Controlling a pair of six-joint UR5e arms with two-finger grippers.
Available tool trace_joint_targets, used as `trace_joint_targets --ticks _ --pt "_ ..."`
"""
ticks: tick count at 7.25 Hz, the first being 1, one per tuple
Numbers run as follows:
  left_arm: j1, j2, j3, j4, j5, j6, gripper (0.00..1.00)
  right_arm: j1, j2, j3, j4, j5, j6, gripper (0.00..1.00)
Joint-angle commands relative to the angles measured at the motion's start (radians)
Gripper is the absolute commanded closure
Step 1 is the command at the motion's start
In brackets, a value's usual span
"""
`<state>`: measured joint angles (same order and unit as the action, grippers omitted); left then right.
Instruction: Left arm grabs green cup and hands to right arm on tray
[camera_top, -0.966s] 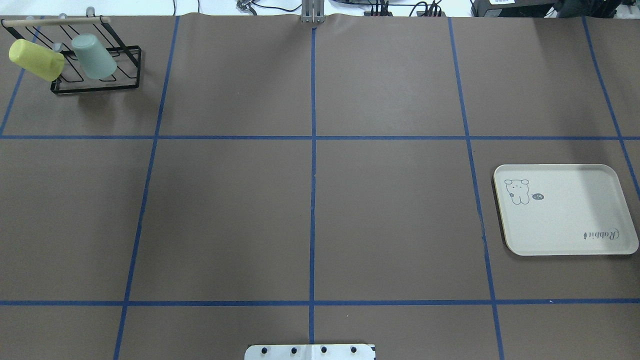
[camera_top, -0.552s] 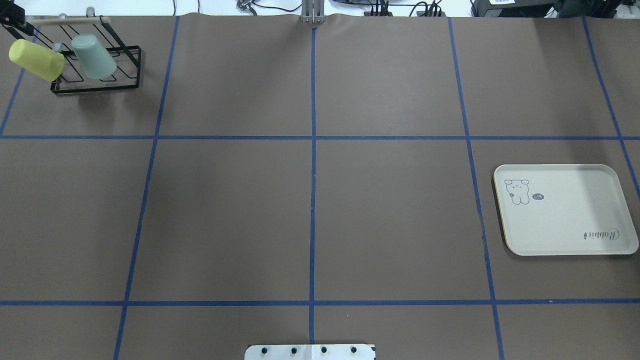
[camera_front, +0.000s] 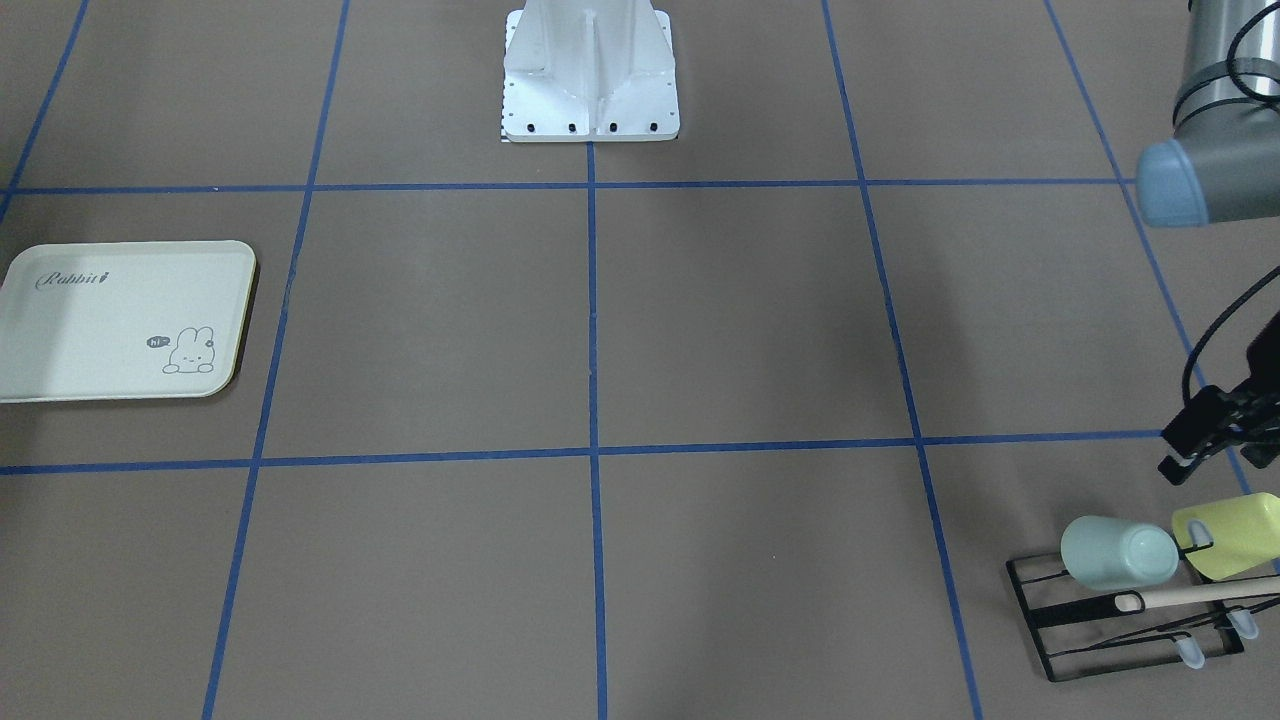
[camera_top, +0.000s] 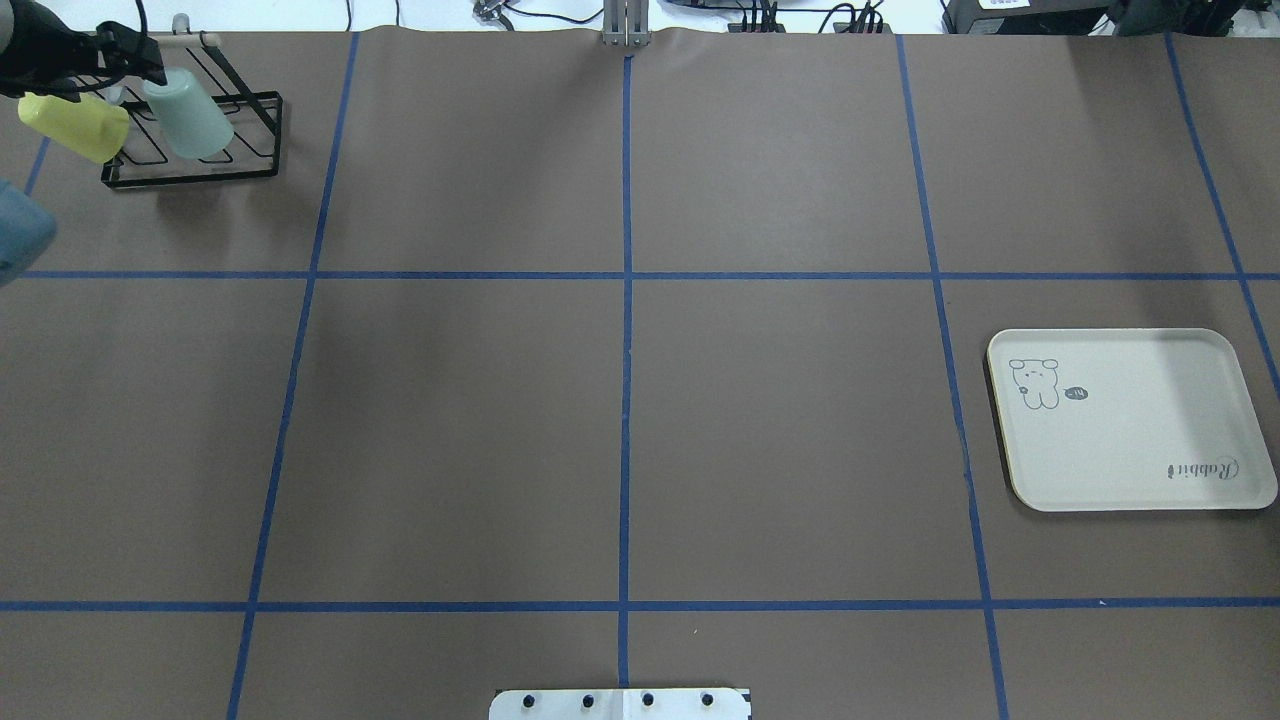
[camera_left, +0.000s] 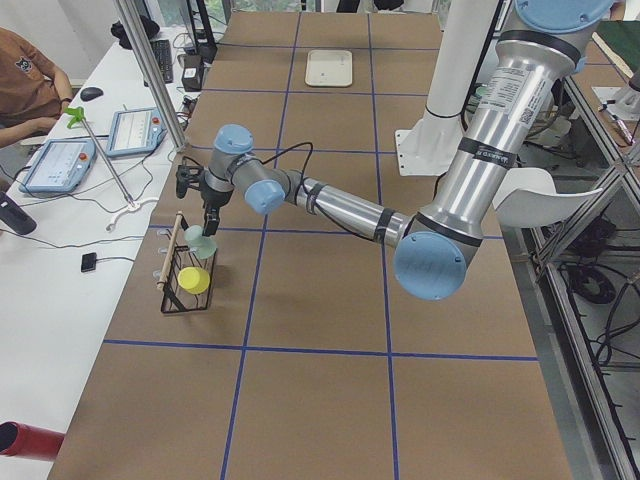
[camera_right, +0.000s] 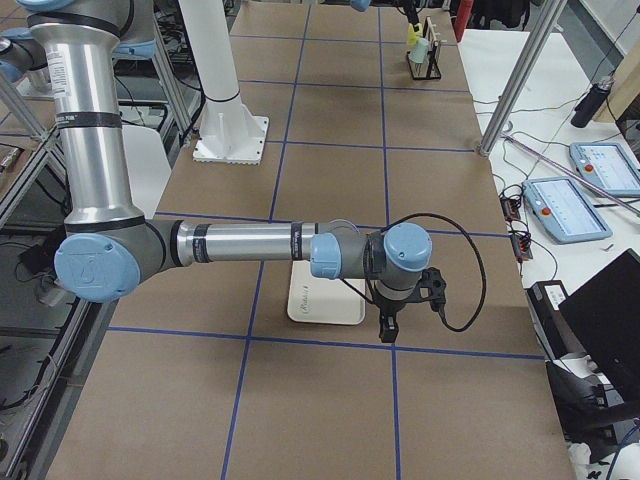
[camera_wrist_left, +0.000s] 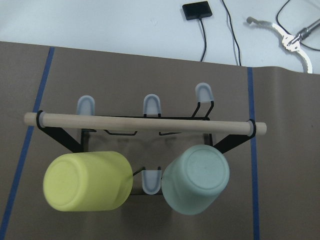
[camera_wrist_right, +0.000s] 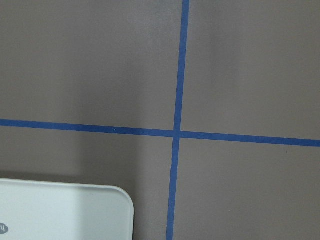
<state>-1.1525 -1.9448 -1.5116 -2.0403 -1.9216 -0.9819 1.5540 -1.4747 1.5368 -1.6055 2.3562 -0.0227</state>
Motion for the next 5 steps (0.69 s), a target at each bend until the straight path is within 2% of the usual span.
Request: trace_joint_targets --ticks 1,5 --pt "0.056 0.001 0.03 -0.008 0.119 -0.027 0.0 -0.002 0.001 -0.001 -0.001 0.0 0.001 0.0" --pt "0.06 -0.017 0.132 -0.116 0.134 -0.032 0.0 -0.002 0.001 0.0 0.001 0.0 0.0 0.0"
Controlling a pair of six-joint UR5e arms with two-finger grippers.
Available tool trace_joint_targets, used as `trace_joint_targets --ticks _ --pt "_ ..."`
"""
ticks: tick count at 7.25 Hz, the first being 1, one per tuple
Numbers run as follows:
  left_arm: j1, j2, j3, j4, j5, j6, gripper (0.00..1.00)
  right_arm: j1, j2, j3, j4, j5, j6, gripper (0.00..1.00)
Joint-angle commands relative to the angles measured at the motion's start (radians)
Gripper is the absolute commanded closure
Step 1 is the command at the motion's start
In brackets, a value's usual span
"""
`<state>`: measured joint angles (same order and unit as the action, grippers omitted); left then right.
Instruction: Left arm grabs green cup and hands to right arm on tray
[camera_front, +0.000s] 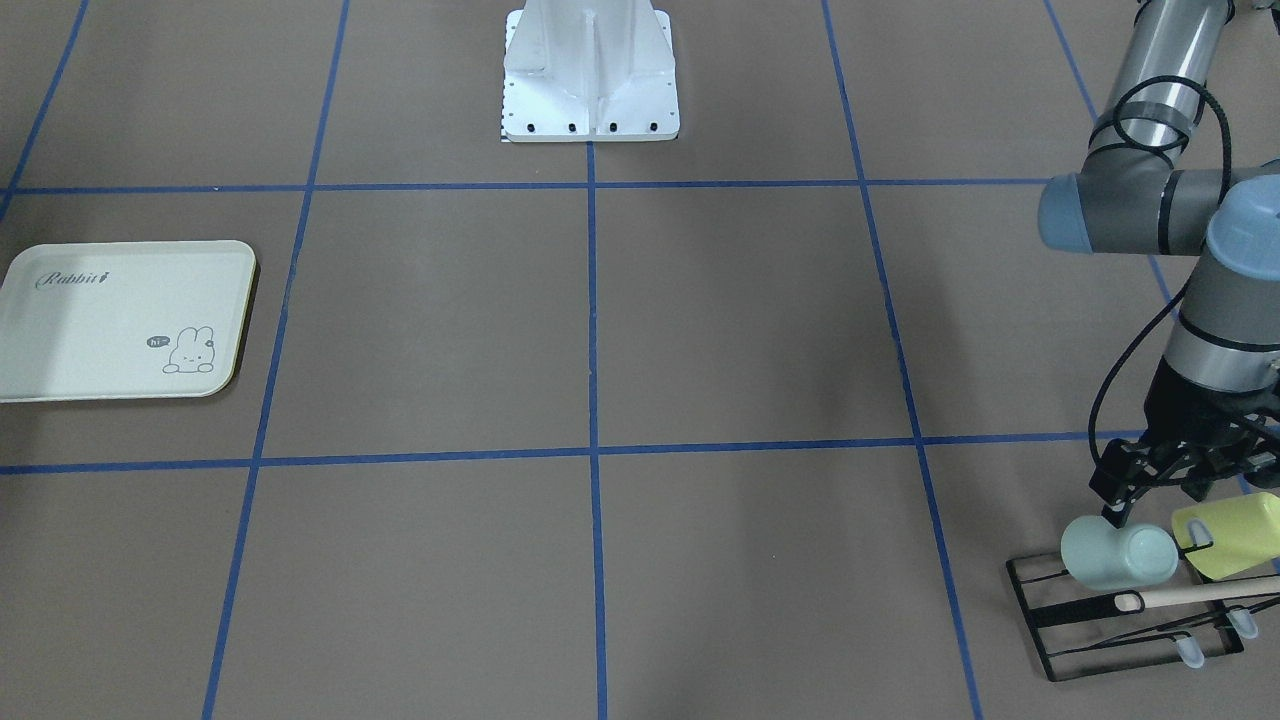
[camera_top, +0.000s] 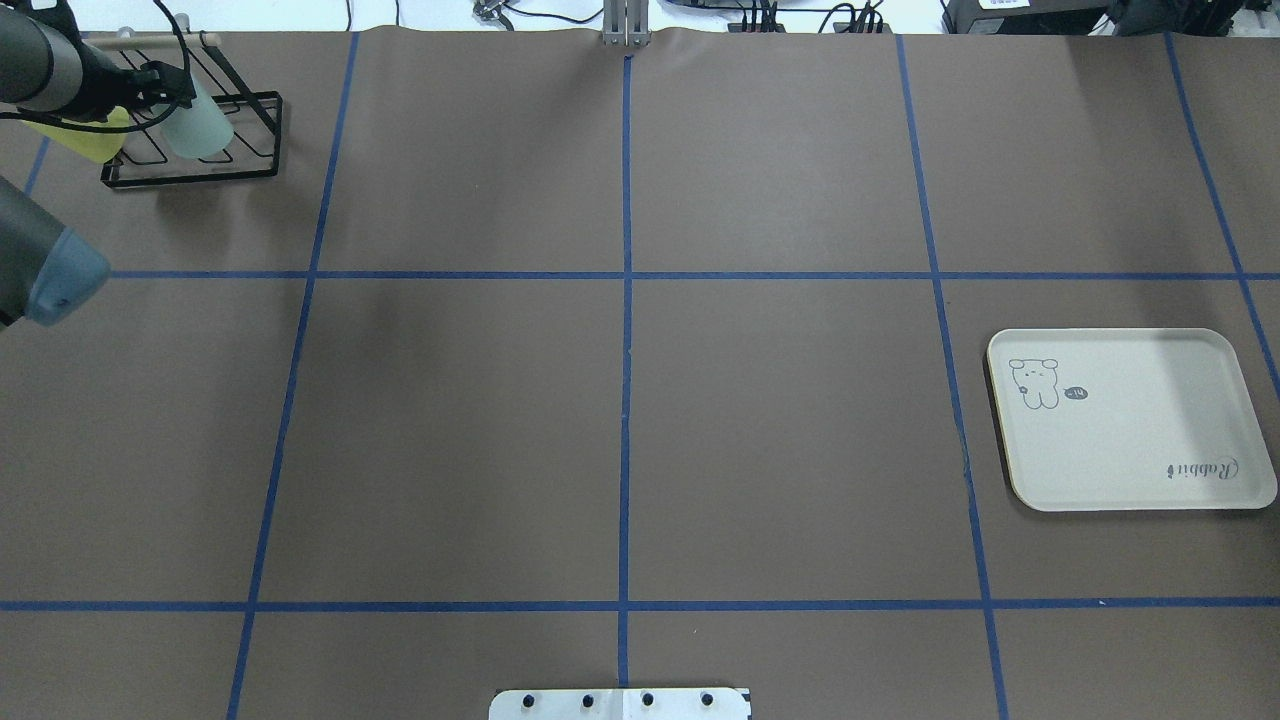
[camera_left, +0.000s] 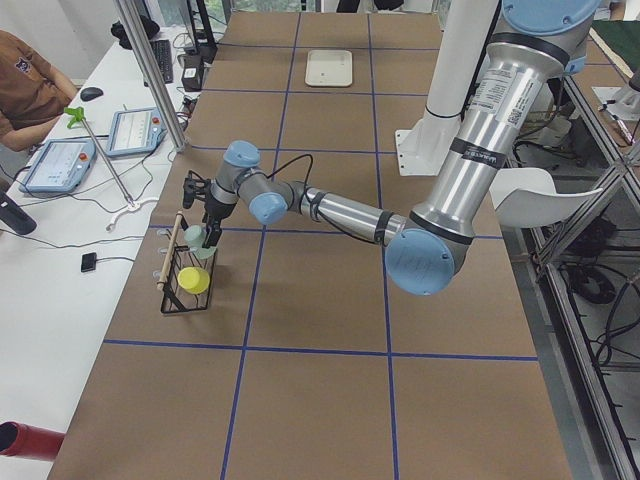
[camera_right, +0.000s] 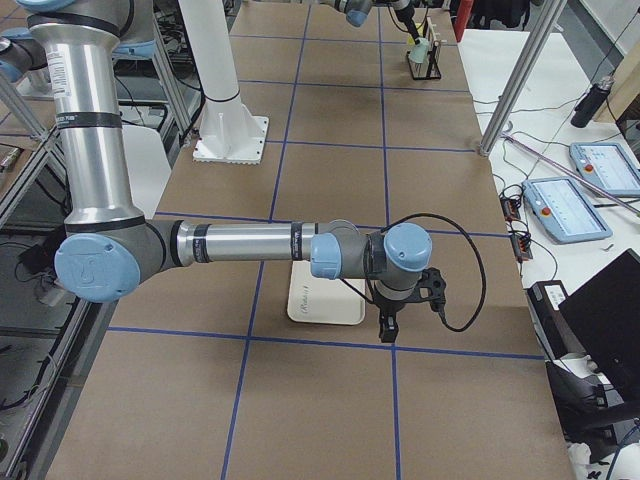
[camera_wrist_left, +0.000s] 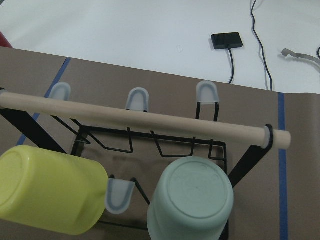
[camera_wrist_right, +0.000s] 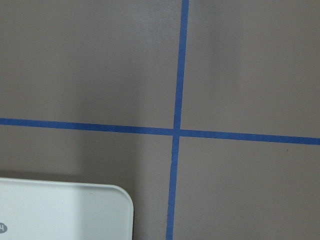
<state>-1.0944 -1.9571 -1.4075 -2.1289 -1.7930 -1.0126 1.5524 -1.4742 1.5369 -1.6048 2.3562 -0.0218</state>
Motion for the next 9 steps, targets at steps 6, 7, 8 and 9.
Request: trace_joint_targets --ticks 6,7,8,9 --pt "0.047 -0.043 0.074 -0.029 0.027 -0.044 0.0 0.0 0.0 0.0 0.0 0.0 -0.001 0.0" --pt "0.047 -0.042 0.09 -0.049 0.027 -0.037 0.0 0.0 0.0 0.0 -0.001 0.0 -0.001 0.0" --pt "0.047 -0.042 0.117 -0.083 0.029 -0.035 0.0 0.0 0.0 0.0 -0.001 0.0 -0.001 0.0" --pt "0.047 -0.046 0.13 -0.094 0.029 -0.034 0.01 0.0 0.0 0.0 -0.001 0.0 -0.001 0.0"
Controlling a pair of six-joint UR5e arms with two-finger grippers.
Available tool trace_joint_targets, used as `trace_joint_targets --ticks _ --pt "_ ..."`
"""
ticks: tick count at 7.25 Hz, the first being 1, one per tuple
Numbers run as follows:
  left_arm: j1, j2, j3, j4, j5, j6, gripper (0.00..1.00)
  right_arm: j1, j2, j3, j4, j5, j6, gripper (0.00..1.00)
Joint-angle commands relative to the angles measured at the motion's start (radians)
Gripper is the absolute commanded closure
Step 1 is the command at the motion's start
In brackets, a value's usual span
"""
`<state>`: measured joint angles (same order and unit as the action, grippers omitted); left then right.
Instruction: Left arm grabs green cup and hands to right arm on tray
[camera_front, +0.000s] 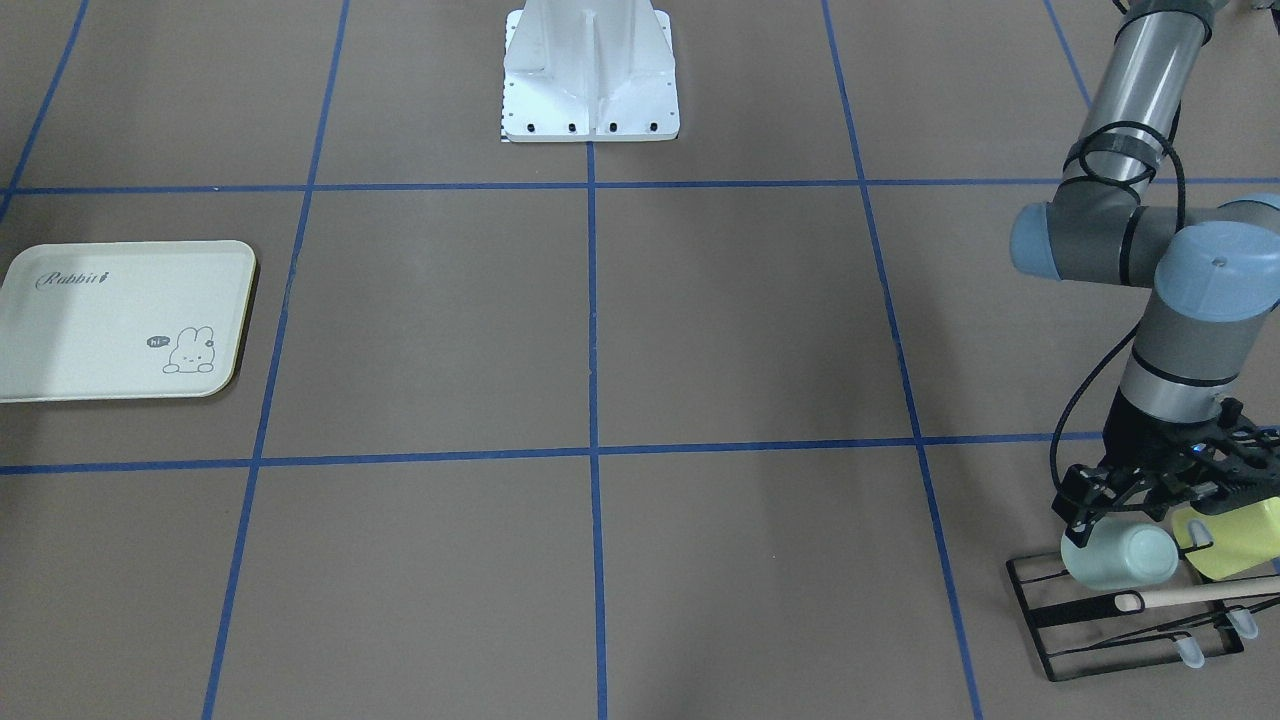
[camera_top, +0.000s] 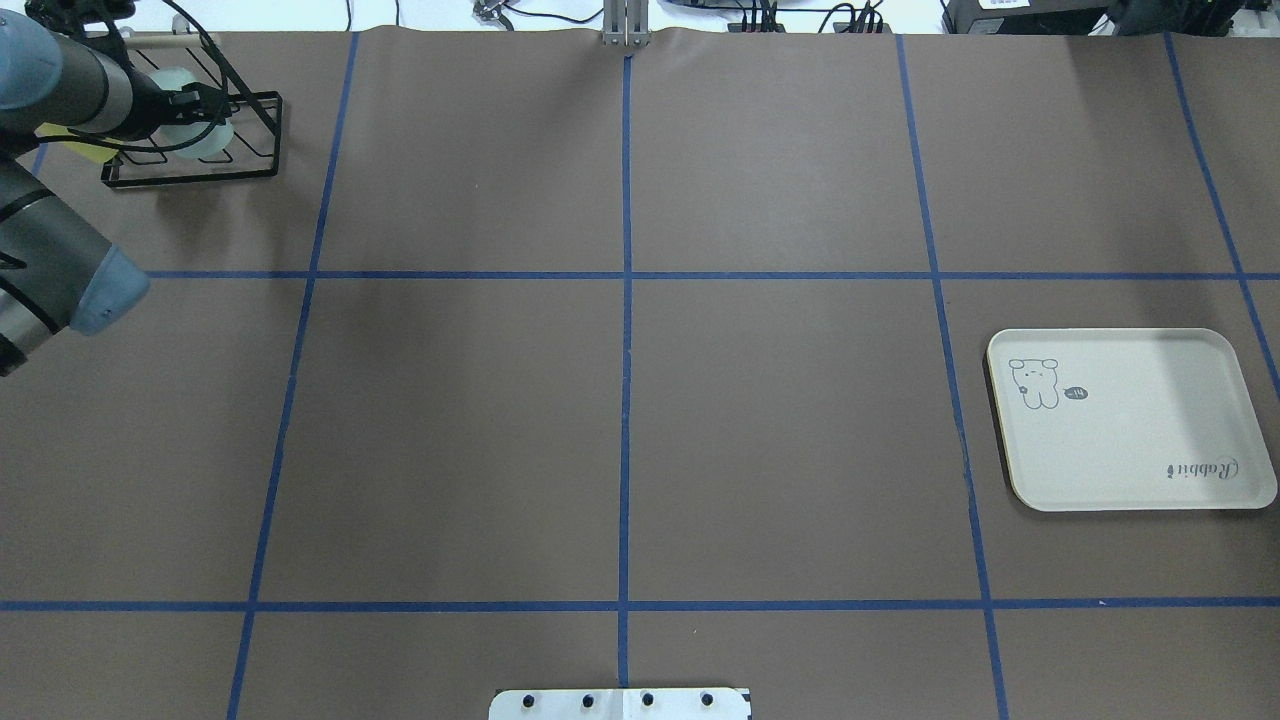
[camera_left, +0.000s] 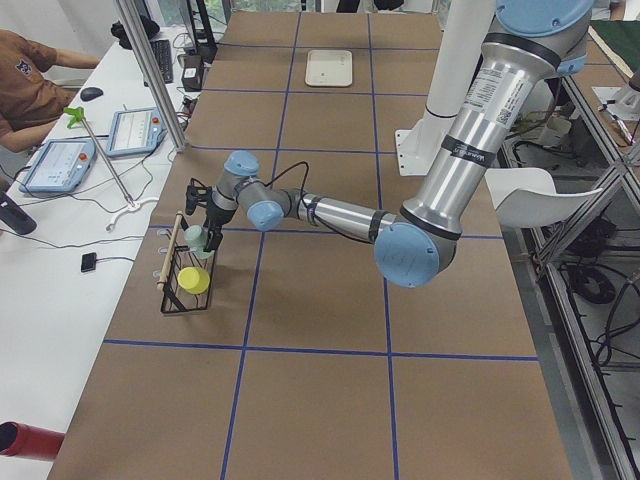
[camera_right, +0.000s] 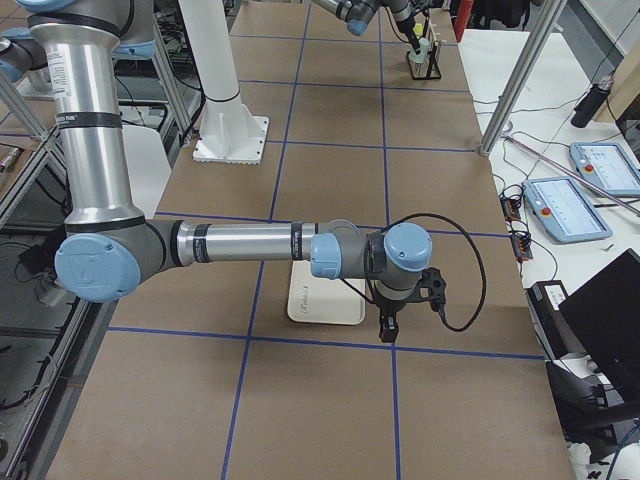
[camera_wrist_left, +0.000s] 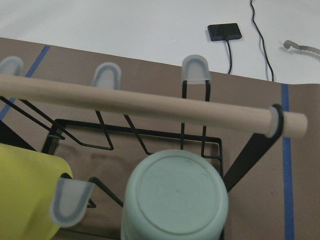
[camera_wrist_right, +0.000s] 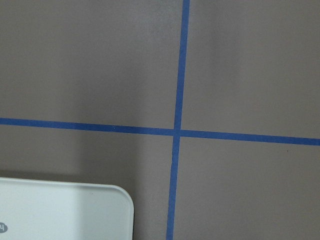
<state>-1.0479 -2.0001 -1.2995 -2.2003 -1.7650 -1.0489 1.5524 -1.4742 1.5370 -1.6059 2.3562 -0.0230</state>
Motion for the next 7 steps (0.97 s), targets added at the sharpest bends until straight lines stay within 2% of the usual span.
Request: trace_joint_targets --ticks 1,3,7 --pt "0.0 -0.006 0.023 -0.022 0.001 0.004 0.01 0.0 0.0 0.0 0.0 0.002 0.0 0.0" --pt "-0.004 -0.008 0.022 -0.021 -0.001 0.068 0.02 0.0 0.0 0.0 0.0 0.0 0.0 0.0" --pt "-0.021 -0.011 0.02 -0.021 -0.001 0.072 0.05 0.0 -0.002 -0.002 0.0 0.002 0.0 0.0"
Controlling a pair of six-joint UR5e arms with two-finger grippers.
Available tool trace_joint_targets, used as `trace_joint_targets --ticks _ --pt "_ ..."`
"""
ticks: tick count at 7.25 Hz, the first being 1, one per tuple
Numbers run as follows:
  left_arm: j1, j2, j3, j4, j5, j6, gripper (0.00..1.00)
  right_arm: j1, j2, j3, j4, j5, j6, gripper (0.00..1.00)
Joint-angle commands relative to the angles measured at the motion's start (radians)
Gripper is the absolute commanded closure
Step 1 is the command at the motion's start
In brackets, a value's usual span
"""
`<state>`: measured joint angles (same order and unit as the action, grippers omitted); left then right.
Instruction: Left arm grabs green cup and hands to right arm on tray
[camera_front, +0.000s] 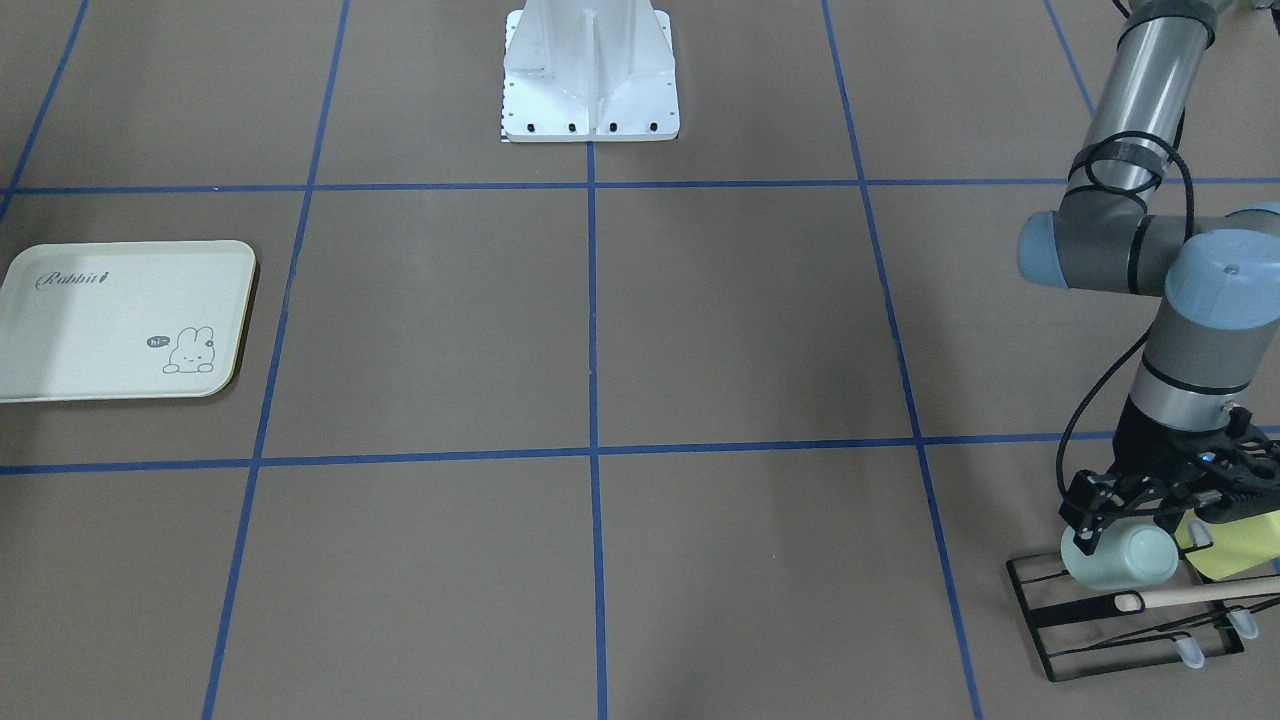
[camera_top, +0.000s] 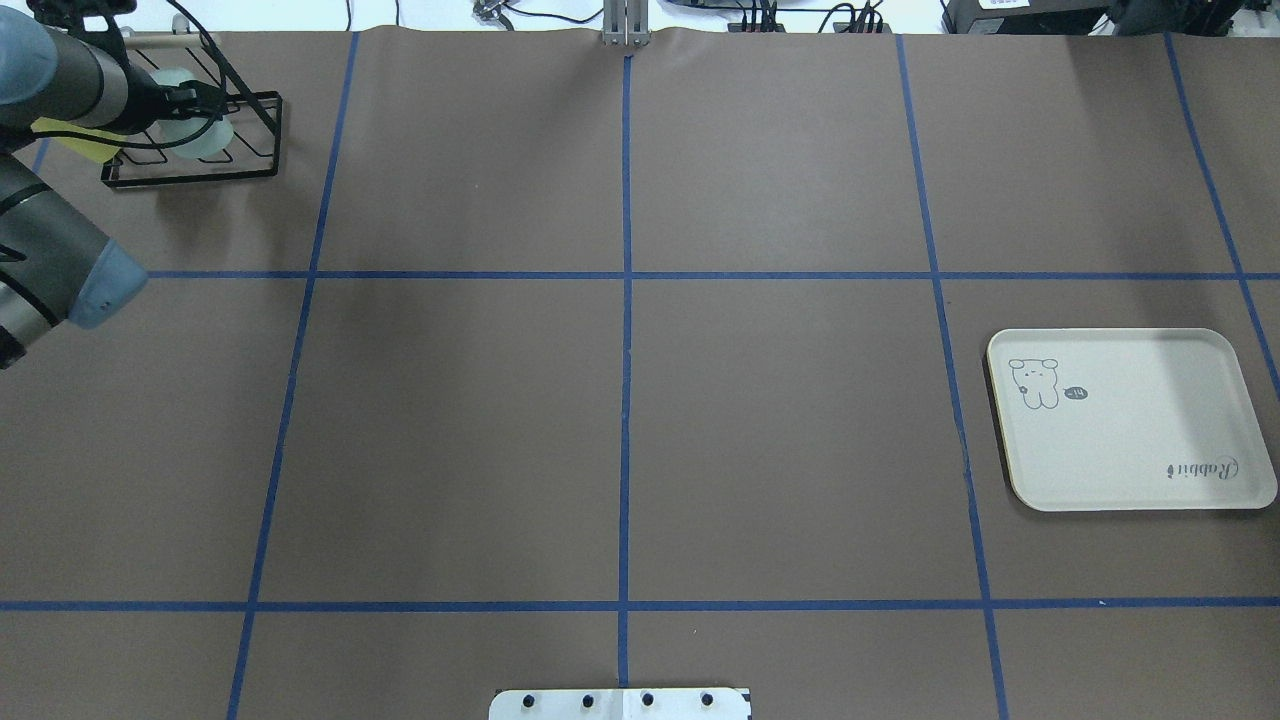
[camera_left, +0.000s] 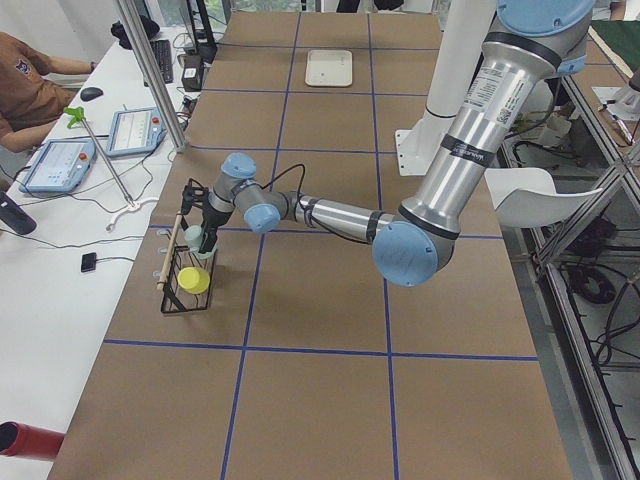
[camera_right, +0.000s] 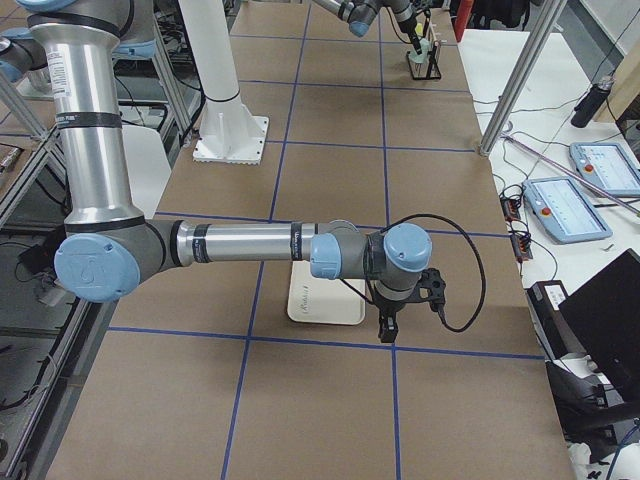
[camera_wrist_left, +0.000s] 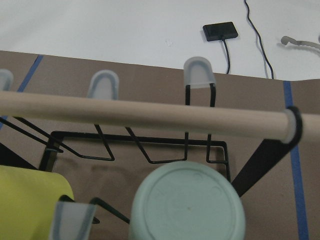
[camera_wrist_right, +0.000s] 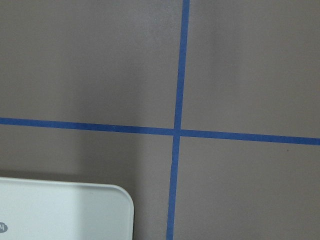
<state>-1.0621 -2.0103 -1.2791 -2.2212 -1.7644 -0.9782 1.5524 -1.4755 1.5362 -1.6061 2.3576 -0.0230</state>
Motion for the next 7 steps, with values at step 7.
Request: trace_joint_targets --ticks 7 --pt "-0.024 -0.021 0.0 0.006 -0.001 -0.008 0.06 0.0 -0.005 -0.001 0.0 0.0 0.0 0.0"
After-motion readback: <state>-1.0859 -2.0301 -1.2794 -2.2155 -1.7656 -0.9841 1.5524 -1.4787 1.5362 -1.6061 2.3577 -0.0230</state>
